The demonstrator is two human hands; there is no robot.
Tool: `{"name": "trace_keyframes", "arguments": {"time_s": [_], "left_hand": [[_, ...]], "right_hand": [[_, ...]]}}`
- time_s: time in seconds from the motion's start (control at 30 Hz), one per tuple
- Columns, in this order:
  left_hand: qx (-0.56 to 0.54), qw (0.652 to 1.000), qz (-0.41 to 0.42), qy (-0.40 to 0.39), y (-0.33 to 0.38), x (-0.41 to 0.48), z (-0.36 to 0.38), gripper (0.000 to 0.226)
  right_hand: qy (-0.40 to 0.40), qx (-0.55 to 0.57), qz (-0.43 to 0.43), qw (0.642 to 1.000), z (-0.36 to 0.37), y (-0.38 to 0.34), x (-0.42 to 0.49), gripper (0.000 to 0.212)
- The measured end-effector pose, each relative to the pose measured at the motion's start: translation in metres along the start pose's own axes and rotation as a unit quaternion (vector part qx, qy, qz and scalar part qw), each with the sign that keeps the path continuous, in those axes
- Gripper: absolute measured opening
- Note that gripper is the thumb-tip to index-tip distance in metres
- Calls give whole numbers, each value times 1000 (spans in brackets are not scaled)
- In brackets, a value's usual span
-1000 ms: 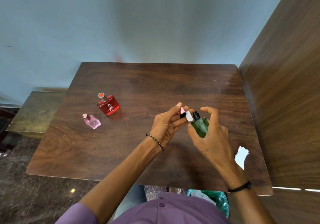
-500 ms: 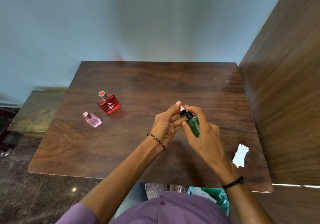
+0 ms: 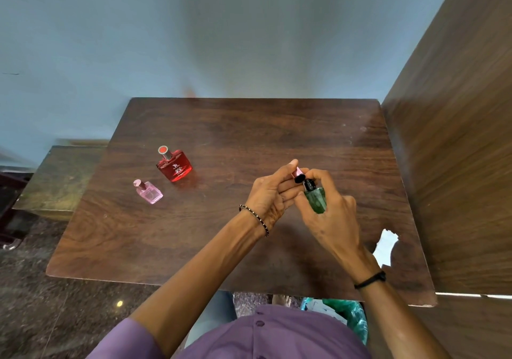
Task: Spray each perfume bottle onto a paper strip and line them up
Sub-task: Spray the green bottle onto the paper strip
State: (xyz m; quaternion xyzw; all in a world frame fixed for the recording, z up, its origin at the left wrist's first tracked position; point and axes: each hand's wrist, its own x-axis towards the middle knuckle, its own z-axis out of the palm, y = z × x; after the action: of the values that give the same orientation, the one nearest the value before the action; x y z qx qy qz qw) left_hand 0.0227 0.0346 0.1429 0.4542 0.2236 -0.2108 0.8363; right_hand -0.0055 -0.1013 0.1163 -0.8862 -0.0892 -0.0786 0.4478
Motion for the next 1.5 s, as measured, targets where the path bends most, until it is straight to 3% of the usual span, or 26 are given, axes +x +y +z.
{"name": "trace_keyframes", "arguments": {"time_s": [0.2, 0.43, 0.6, 1.1, 1.27, 1.5], "left_hand": [[-31, 999, 10, 15, 2, 4, 5, 50], [-5, 1000, 6, 3, -1, 5, 0, 41], [-9, 1000, 4, 13, 0, 7, -4, 33], [11, 1000, -12, 27, -1, 9, -8, 40], [0, 1000, -14, 17, -2, 6, -9, 40], [-26, 999, -17, -12, -2, 4, -8, 40]], "right_hand": [[4, 37, 8, 999, -4, -3, 3, 25], [2, -18, 2, 1000, -3, -1, 6, 26], [-19, 10, 3, 1000, 1, 1, 4, 25], [-51, -48, 1, 998, 6, 11, 1, 31], [-10, -6, 51, 999, -3, 7, -2, 25], [-31, 22, 153, 988, -17, 3, -9, 48]]}}
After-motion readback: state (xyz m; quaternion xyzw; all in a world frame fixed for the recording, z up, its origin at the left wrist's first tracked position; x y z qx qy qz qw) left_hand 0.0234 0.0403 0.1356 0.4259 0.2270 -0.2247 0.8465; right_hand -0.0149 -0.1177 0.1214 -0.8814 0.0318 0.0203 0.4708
